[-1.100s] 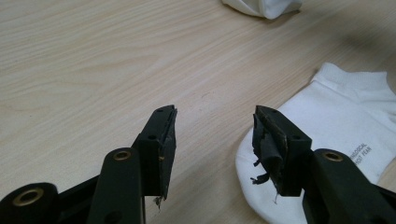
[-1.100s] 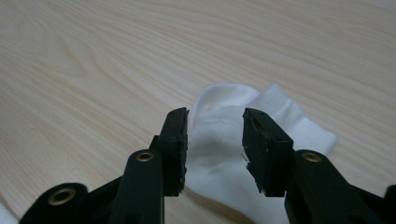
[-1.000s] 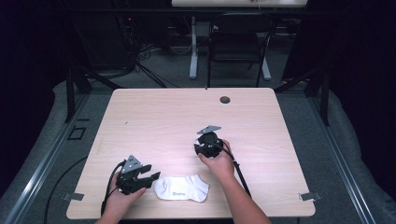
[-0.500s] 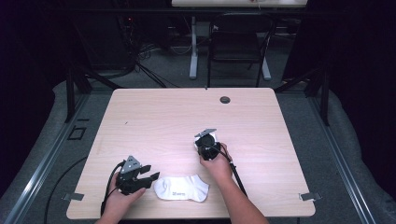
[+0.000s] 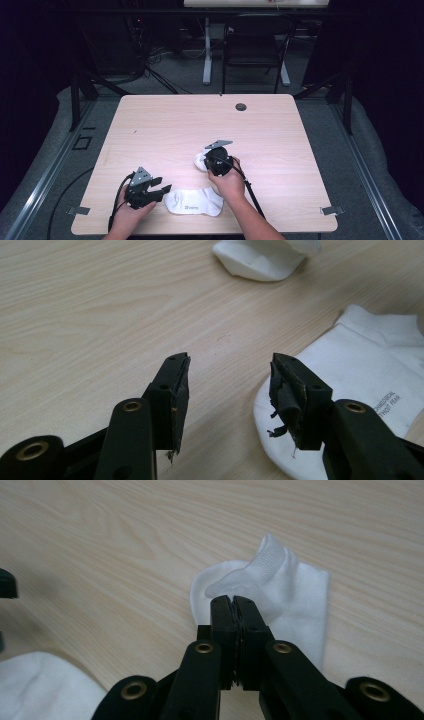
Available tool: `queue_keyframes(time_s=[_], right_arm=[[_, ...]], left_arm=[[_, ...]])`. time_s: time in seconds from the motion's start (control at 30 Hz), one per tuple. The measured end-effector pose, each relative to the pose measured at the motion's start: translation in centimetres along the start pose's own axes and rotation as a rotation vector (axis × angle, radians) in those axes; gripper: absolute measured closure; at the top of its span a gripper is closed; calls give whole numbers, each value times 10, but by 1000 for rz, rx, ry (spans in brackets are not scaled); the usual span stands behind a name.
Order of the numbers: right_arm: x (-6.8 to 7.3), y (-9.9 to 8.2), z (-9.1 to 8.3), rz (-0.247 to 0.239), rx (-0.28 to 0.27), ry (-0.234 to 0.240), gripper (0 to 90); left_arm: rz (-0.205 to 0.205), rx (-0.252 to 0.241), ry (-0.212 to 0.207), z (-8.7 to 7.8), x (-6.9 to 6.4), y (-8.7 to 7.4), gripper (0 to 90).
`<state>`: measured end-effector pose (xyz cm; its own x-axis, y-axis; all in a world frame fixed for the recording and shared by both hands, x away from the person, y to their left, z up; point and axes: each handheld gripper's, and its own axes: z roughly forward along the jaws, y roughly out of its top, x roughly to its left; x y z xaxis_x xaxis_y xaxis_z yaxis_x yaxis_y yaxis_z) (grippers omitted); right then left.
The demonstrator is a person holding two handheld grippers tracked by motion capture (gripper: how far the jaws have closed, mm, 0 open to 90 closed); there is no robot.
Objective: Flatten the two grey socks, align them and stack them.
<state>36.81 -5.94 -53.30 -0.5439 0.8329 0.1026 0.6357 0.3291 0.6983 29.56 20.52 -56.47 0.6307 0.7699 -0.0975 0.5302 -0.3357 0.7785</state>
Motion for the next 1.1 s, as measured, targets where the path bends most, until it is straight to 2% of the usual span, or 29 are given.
queue_keyframes(time_s=[0.07, 0.17, 0.27, 0.37, 0.47, 0.57, 0.67, 0.73, 0.8, 0.87, 1.1], right_arm=[[2, 1, -3, 7, -10, 17, 887], [4, 0, -5, -2, -2, 14, 887], [6, -1, -7, 7, -2, 28, 888], [9, -4, -8, 3, -15, 33, 888], [10, -8, -7, 9, -20, 46, 888], [12, -10, -7, 15, -27, 60, 888], [14, -11, -8, 14, -32, 69, 888], [15, -11, -8, 17, -40, 71, 887], [16, -12, -8, 20, -45, 80, 888], [16, -12, -7, 23, -48, 81, 887], [15, -11, -11, 30, -66, 86, 887]], left_arm=[[-4, -7, -2, 1, 0, 1, 502], [-6, -15, -3, 5, 1, 5, 503], [-14, -17, -5, 9, 1, 12, 538], [-20, -33, 0, 15, 0, 21, 629], [20, -48, 21, 25, -3, 34, 737], [33, -16, 33, 41, -7, 43, 804], [18, -12, 25, 55, -10, 47, 845], [26, -4, 31, 62, -13, 50, 858], [21, -11, 29, 67, -15, 54, 869], [33, -3, 33, 70, -17, 56, 872], [60, 81, 49, 81, -16, 50, 865]])
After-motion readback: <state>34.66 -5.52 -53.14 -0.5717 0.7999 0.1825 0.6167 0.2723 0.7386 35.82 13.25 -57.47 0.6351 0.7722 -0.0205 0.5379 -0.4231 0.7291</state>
